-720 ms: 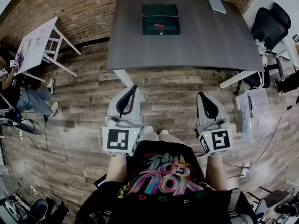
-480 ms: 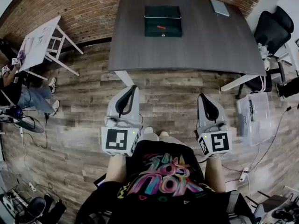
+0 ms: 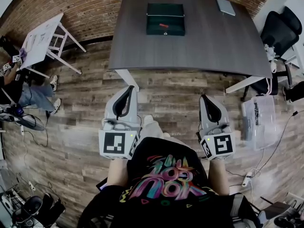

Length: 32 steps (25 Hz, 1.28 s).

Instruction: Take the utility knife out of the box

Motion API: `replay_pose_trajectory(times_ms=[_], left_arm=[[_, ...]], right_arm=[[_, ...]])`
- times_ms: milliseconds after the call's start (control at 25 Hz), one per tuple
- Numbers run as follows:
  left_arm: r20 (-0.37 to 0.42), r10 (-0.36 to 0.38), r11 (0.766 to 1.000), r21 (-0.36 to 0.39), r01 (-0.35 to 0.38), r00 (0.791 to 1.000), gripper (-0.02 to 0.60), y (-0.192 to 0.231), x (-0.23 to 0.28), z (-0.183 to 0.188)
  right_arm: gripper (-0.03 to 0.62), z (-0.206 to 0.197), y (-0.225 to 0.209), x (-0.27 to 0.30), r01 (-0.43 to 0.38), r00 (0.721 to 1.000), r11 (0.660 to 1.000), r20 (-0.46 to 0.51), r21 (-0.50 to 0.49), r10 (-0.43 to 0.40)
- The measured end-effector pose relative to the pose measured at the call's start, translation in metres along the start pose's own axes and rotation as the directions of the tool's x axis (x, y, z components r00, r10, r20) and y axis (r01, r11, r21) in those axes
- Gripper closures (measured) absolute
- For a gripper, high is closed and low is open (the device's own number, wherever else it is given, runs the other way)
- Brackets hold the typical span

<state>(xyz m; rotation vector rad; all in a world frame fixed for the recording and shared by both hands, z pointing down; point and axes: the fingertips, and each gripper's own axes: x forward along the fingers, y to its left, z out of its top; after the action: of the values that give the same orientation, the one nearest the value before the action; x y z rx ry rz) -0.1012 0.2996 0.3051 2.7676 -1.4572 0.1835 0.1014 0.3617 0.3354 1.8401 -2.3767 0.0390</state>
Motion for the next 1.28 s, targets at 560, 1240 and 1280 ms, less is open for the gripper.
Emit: replay_pose_trajectory(times_ms=[560, 1240, 1280], left_arm=[[-0.018, -0.049, 0.999, 0.011, 0.049, 0.999, 0.581, 0.061, 0.1, 0.0], [-0.057, -0.141, 0.989, -0.056, 0.138, 0.988, 0.581, 0.146, 0.234, -0.002], [-0.06, -0.145, 0.988, -0.058, 0.142, 0.988, 0.581, 0.147, 0.238, -0.002]], right_arm=[[0.595, 0.008, -0.024, 0.11, 0.015, 1.0, 0.999, -0.01, 0.042, -0.014], [0.595, 0.013, -0.05, 0.258, 0.066, 0.993, 0.998, -0.093, -0.013, -0.067], [0.595, 0.013, -0.051, 0.26, 0.068, 0.993, 0.998, -0.098, -0.012, -0.069]])
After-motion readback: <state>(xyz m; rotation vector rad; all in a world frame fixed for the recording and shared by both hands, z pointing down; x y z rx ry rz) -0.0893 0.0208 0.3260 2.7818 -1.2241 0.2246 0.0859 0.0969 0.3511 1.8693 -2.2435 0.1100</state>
